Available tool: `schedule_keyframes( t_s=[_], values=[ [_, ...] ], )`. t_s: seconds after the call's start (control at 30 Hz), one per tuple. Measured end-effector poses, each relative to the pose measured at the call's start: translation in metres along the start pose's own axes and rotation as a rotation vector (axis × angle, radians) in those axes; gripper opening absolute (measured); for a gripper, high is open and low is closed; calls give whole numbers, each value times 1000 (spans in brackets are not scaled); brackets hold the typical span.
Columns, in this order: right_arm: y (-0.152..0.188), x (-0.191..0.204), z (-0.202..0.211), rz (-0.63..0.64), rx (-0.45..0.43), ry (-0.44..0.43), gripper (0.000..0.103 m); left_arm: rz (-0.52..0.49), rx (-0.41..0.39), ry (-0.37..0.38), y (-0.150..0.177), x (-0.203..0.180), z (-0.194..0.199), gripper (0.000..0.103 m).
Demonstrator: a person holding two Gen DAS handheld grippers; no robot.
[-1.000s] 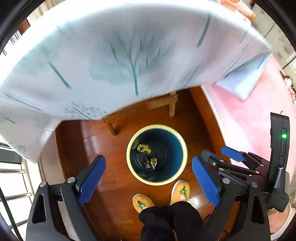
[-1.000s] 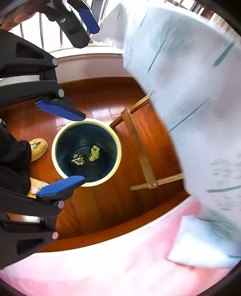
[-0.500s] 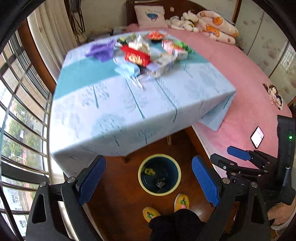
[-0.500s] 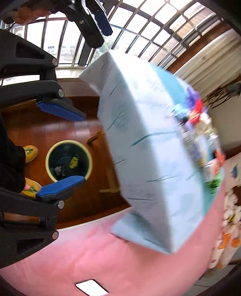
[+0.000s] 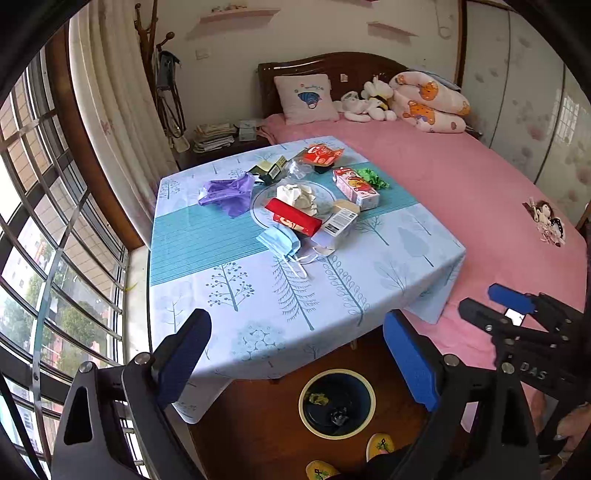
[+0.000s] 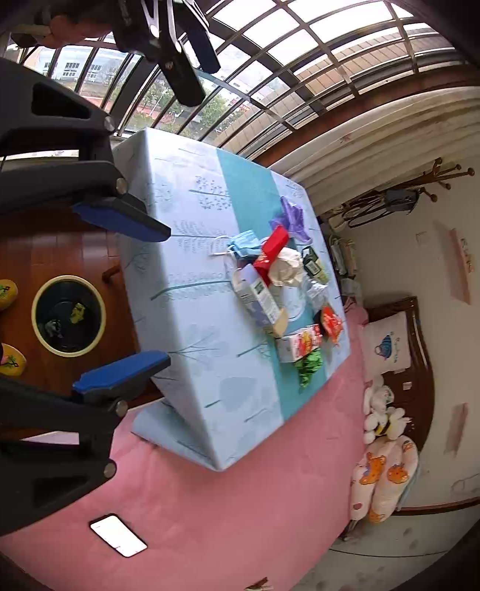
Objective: Collect trash
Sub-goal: 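Raise both tools back toward the table, then grasp the red paper with the left gripper while the right grasps the white tissue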
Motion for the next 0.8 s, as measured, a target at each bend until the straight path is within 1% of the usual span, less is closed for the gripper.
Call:
schedule_keyframes(
  t_s=[0.1,0.2,0.33,0.43,0.5,0.63,0.7,0.77,0.8],
  values=[
    [-16,1,-1,22,-18,-5,62,48,43,4,-4,9,-13,93],
    [-30,2,-13,48,-19,-17,62,101,63,2,-11,16,-29,93],
    [-55,-1,-43,88,-4,-52,62,168,98,-41,-29,27,-62,93],
    [-78,-8,-76,134,15,-82,62,210,117,-90,-46,35,-94,93],
    [-93,-11,-101,168,46,-114,62,244,141,-99,-57,37,-119,93],
    [-127,-17,-153,229,125,-195,62,387,206,-73,-81,39,-176,93],
    [-142,-18,-173,247,148,-240,62,463,244,-53,-90,38,-204,92],
    [-155,-20,-197,272,173,-282,62,520,272,-57,-96,38,-232,89],
    [-160,-20,-208,283,188,-298,62,537,284,-63,-97,38,-244,85]
  ],
)
Point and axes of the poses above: each gripper's, at about its wrist camera, not at the fingertips, and z roughly against the way its jaws point, x to its left, y to its underside, the point moved 10 cm from there along -z, roughly the way its jaws point, and after that the axes turned 2 degrees about -x, right-handed, at the moved point
